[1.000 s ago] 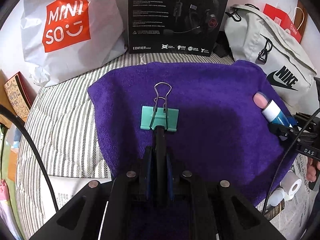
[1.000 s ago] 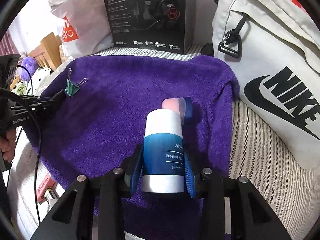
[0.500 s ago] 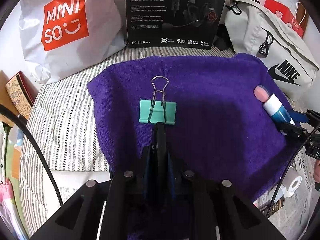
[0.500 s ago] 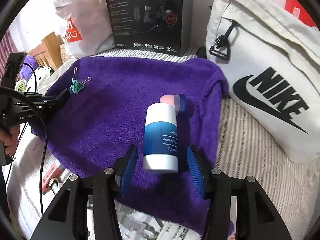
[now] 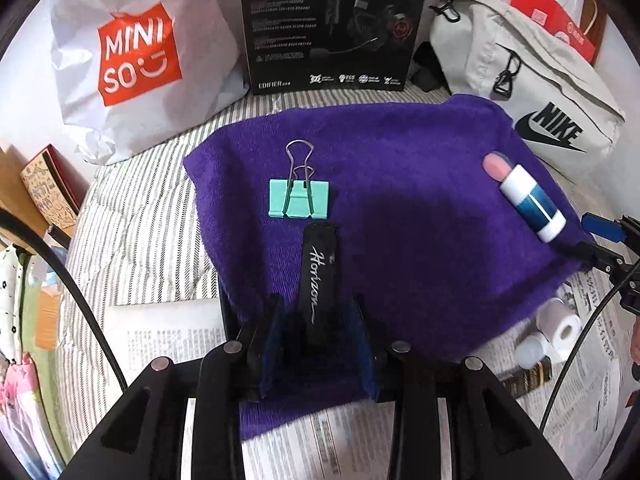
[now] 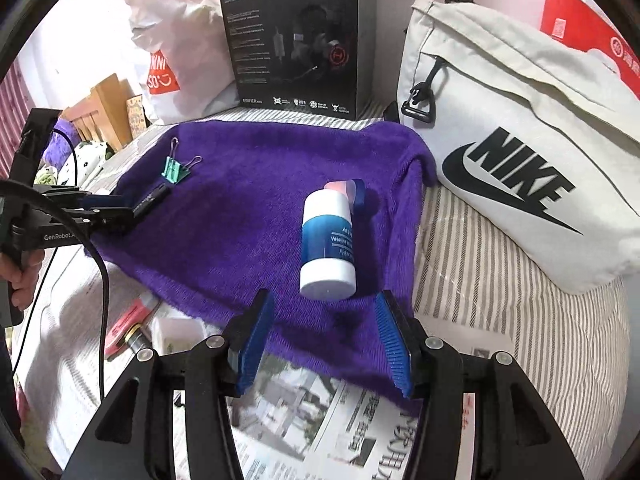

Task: Organize rigid objects
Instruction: 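Lower the black tube onto the towel beside the clip and open the left tool, then grasp the pink highlighter on the newspaper with the left tool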

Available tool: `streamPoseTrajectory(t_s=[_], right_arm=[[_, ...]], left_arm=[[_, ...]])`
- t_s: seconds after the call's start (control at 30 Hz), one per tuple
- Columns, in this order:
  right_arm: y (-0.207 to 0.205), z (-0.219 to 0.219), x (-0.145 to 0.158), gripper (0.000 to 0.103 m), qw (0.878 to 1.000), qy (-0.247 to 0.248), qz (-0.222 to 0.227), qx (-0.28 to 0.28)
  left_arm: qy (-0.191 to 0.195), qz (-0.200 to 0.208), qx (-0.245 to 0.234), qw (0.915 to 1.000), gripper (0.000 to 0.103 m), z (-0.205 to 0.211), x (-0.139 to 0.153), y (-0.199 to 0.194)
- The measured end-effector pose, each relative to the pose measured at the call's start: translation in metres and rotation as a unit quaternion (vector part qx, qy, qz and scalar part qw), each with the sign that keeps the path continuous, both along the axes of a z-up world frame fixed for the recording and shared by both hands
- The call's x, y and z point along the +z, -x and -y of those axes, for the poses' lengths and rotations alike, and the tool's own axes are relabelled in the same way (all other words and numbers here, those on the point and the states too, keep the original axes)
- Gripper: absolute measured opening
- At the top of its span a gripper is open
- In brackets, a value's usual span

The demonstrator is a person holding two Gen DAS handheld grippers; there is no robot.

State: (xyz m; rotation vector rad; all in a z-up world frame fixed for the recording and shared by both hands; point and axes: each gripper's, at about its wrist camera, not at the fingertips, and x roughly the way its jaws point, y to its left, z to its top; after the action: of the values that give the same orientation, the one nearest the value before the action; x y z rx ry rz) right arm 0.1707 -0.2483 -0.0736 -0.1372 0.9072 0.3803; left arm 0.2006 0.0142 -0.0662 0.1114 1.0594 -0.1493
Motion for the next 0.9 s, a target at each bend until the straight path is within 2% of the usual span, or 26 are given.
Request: streamPoseTrajectory(t_s=[0.13,0.4,0.67,0.83,0.9], right_arm=[[0.015,0.004,0.006,0.053,1.0,-0.006,0.005,-0.003],[0.049,0.013,0.014,0.054,0.999,-0.024,0.007,-0.02],[0.078,0.018,0.009,0.054,0.998,-0.042,-0.009,-0.036],[0.093,0.017,0.008,0.055,0.998,-0.05,-0.012,-0.04],[0.097,0.014,0.007,0.056,0.998,-0.047,-0.014,-0.035]], left_arm=[[-0.001,0.011,-0.004,0.9999,0.032,0.004,0.012,0.018],[0.034,0.029,-0.047,0.9979,0.037,0.027,0.026,0.064],[0.039,-0.002,-0.089,0.9952,0.037,0.06,-0.004,0.097],[0.02,-0.014,-0.097,0.995,0.037,0.064,-0.026,0.104],[0.014,-0.003,-0.104,0.9945,0.037,0.064,-0.026,0.108]])
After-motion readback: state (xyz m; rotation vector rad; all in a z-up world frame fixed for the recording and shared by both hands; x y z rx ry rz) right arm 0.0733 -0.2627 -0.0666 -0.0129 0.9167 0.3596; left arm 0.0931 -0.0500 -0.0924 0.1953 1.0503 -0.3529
